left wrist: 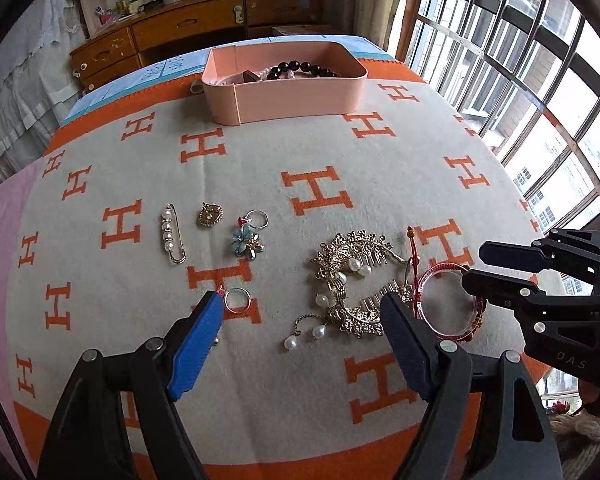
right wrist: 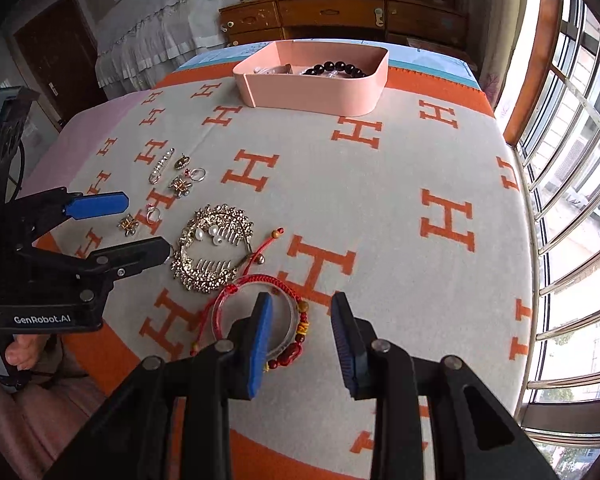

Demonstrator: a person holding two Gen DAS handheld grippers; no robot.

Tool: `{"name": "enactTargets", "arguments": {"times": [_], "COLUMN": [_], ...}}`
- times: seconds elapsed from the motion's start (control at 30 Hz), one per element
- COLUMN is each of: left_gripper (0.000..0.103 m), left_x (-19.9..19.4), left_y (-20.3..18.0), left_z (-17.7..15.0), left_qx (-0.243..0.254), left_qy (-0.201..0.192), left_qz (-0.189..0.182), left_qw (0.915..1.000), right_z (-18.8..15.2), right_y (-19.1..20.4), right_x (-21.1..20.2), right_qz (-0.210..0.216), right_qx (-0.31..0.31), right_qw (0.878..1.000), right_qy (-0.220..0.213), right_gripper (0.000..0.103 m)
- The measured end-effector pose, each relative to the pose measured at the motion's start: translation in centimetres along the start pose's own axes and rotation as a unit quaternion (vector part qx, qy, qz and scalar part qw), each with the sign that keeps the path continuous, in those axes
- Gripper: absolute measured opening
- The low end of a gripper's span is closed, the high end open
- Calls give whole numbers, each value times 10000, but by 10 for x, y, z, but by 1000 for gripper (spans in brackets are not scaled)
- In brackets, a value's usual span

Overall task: Organize jewelry
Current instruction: 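Grasp the red string bracelet with the right tool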

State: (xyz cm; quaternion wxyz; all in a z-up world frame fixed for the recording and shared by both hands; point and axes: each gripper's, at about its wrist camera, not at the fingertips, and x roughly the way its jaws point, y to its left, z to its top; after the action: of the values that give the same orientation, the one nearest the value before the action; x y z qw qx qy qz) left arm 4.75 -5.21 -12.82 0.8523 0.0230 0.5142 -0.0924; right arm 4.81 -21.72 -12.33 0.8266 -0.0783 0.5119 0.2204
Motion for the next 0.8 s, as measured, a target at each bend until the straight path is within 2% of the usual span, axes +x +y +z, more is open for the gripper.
{"name": "enactTargets", "arguments": {"times": [0.17,0.27,0.5,0.57,0.63,0.73,0.8], "left_gripper": [79,79,79,78,74,71,64], "left_x": [1,5,13,14,15,15,16], "left_y": [-1,0,1,1,1,0,0], "left_z": [3,4,6,6,6,6,7], "left_qx": [-10,-37,-155,-174,-178,-180,-179], "left_qy": [30,103,281,306,330,359,381], "left_qz": [57,53,-29,-35,-25,-32,-41], "left_qw": [10000,9999,9995,9994,9993,9992,9991], "right_z": [-1,-1,7,7,9,11,10], "right_y": [14,22,23,24,24,16,6], "right_x": [17,19,23,23,24,23,21], "right_qz": [-112,-271,-201,-142,-169,-260,-300], "right_qx": [-503,-844,-1142,-1235,-1200,-812,-492], "right_qw": [9985,9960,9932,9922,9925,9963,9983], "right_qy": [173,69,100,109,137,99,53], "right_gripper": [31,31,30,25,7,7,7]}}
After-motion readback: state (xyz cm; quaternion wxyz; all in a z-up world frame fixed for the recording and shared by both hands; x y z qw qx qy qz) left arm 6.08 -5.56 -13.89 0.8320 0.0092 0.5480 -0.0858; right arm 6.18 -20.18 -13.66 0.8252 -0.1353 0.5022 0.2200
